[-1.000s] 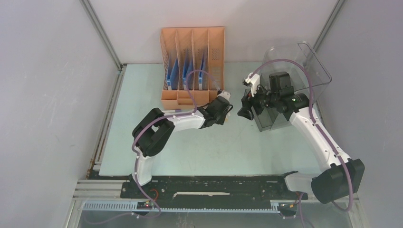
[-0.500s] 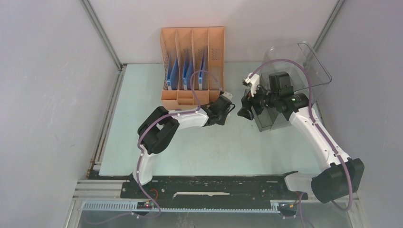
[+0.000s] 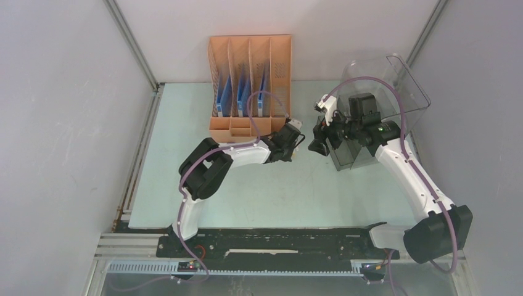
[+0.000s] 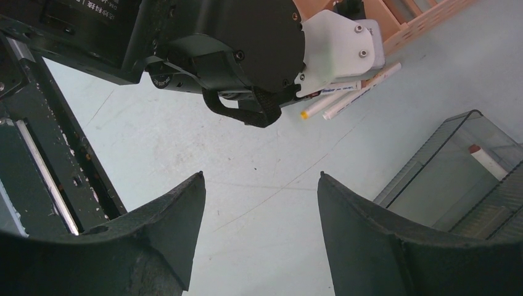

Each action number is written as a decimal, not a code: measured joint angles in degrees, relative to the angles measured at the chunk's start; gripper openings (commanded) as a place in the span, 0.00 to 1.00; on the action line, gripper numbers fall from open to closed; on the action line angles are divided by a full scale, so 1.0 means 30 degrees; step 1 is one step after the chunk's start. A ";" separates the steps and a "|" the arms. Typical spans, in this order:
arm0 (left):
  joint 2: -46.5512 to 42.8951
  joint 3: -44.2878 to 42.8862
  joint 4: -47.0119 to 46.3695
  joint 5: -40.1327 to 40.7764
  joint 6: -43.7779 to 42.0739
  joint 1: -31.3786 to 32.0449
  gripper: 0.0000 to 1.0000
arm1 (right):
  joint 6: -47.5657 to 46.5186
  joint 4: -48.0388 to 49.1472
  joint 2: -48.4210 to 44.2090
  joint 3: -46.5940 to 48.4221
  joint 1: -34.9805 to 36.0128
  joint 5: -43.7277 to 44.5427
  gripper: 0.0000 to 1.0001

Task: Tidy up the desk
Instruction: Pick up the stationery from the center of the board.

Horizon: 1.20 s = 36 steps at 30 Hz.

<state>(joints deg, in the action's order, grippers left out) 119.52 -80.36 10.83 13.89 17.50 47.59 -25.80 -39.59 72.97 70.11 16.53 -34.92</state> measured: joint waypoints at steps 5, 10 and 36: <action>-0.0678 0.0969 -0.0219 -0.0270 -0.0044 0.0066 0.00 | -0.0036 0.0000 0.0007 0.0000 0.0000 -0.0007 0.74; -0.2025 0.2812 -0.0452 -0.0401 -0.0211 0.0321 0.00 | -0.0058 -0.0007 0.0073 0.0000 0.0000 -0.0022 0.74; -1.0724 1.2677 -0.8466 -0.1843 0.0801 0.1581 0.00 | -0.0364 -0.0182 0.0444 0.0000 0.0525 -0.1625 0.75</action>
<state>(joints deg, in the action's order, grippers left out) 87.35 -42.33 -14.57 8.36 19.90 52.34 -26.89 -40.14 74.30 70.11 18.11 -39.79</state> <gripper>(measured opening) 0.119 0.743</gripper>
